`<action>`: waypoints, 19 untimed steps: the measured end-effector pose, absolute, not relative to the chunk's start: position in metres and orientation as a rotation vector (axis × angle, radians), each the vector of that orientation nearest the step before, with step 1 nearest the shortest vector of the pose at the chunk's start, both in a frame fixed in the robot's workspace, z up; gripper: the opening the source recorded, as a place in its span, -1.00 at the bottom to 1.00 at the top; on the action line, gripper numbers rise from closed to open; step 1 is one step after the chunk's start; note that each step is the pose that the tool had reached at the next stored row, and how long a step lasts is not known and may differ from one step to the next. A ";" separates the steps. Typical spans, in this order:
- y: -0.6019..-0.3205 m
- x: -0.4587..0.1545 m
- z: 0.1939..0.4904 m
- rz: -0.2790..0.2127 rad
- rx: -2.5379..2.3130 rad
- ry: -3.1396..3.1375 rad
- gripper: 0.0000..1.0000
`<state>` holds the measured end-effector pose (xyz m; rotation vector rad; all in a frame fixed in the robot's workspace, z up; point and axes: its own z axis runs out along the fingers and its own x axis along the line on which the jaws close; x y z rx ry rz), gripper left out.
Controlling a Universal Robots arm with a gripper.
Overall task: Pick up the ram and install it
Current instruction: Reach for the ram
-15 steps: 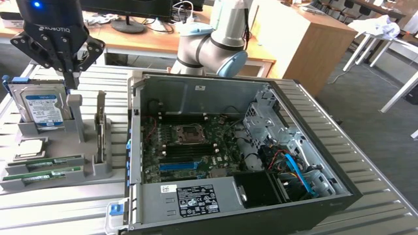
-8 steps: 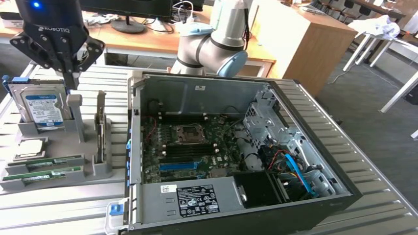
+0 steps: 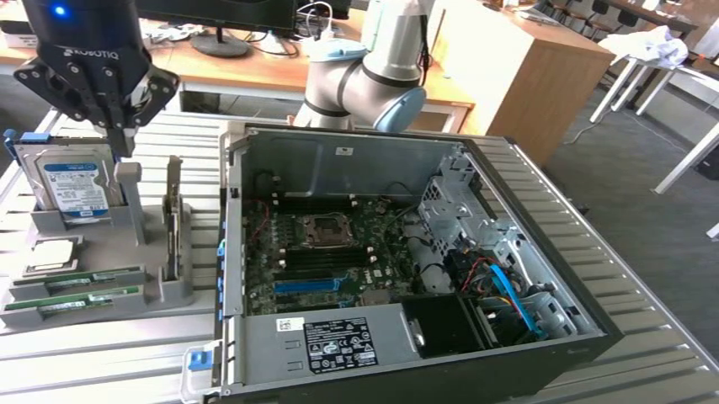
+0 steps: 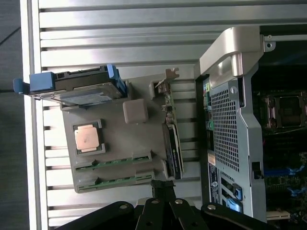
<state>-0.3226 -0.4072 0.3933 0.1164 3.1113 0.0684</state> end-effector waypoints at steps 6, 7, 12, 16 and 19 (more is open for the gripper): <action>-0.413 -0.323 0.393 0.068 0.116 3.111 -0.80; -0.414 -0.323 0.393 0.067 0.116 3.111 -0.80; -0.420 -0.323 0.393 0.064 0.116 3.111 -0.80; -0.426 -0.323 0.393 0.060 0.116 3.111 -0.80; -0.431 -0.323 0.393 0.057 0.116 3.111 -0.80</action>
